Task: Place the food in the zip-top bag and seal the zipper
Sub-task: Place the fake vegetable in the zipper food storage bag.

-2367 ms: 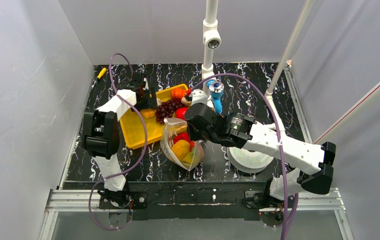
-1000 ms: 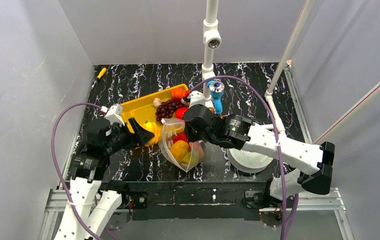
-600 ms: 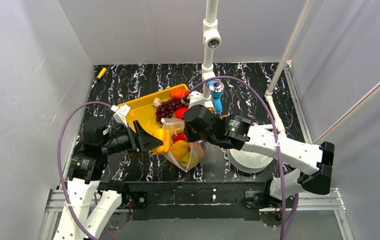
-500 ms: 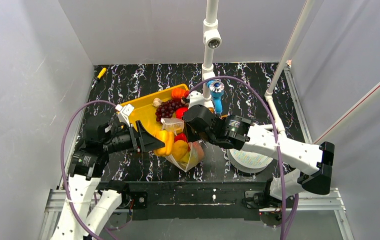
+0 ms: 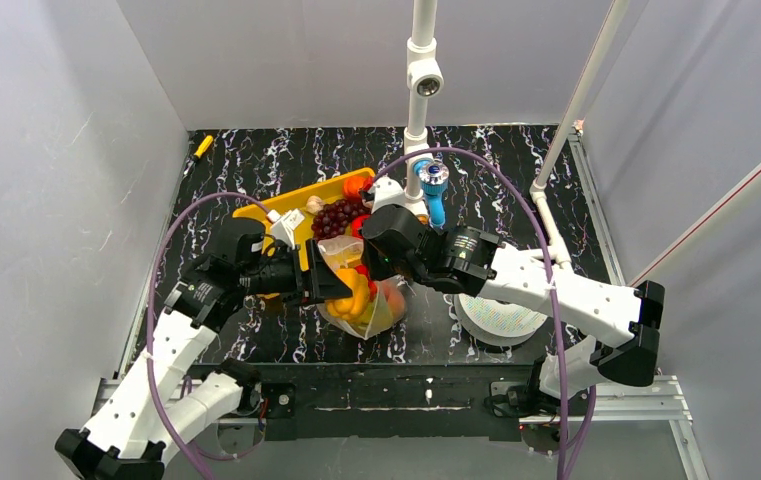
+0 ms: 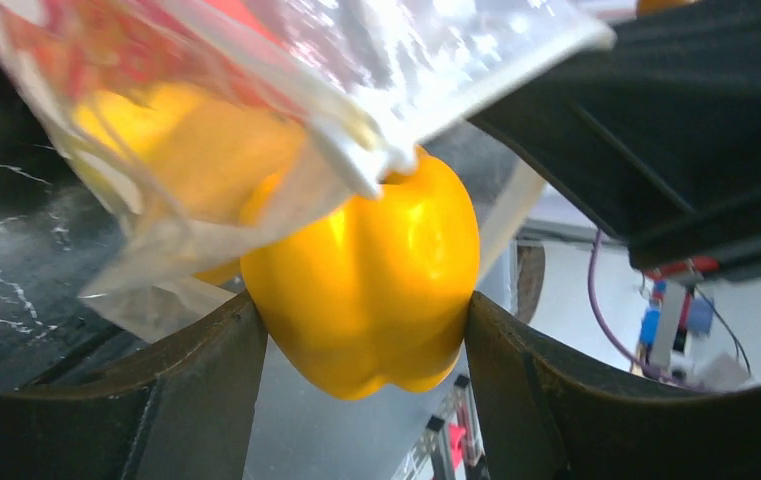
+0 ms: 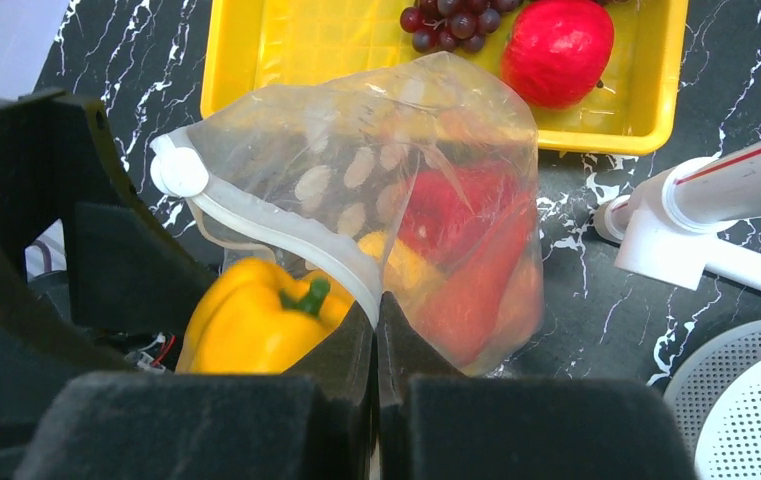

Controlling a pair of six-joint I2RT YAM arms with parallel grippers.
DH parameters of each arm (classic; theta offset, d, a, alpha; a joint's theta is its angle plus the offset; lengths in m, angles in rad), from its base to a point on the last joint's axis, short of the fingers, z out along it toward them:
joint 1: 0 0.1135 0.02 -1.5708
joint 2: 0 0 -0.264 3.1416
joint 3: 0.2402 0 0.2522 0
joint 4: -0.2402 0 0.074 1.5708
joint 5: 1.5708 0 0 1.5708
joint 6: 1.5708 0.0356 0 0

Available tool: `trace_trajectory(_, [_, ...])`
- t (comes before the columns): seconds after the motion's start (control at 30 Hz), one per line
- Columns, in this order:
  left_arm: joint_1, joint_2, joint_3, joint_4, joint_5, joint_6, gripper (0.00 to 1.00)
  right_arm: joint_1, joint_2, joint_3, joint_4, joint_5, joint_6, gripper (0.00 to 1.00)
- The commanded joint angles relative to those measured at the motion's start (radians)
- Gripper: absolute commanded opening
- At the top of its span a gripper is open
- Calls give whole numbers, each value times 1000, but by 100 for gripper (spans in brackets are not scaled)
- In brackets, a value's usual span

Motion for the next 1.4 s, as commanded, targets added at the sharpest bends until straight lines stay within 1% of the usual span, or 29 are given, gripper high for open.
trace_trajectory(0.0, [-5,21,49,-5,-134,-21,33,7,-39,24,28,2,-8,1])
trace_trajectory(0.07, [-5,51,67,-6,-137,-26,36,7,-44,19,28,0,-6,1])
trace_trajectory(0.13, [-5,65,76,-6,-173,-28,38,7,-48,14,28,-1,-5,1])
trace_trajectory(0.17, [-5,63,79,-7,-196,-30,42,6,-50,13,29,-1,-4,1])
trace_trajectory(0.2, [-4,60,81,-6,-218,-32,48,6,-52,11,30,-2,-3,1])
trace_trajectory(0.33, [-5,52,92,6,-239,-33,70,6,-65,3,35,-5,-2,1])
trace_trajectory(0.43, [-5,41,100,12,-232,-24,80,7,-74,-8,37,-4,-1,1])
trace_trajectory(0.53, [-5,30,104,18,-207,-13,86,7,-81,-20,39,1,1,1])
trace_trajectory(0.7, [-5,9,123,7,-180,8,88,7,-84,-21,39,1,2,1])
trace_trajectory(0.93, [-5,-34,179,-58,-184,54,90,6,-89,-24,32,14,4,1])
trace_trajectory(1.0, [-5,-36,162,-59,-155,48,88,6,-90,-21,32,17,5,1])
trace_trajectory(1.13, [-5,-55,87,-45,-75,22,80,6,-86,-9,30,18,3,1])
trace_trajectory(1.37, [-5,-122,-21,-35,42,5,72,6,-74,3,32,15,1,1])
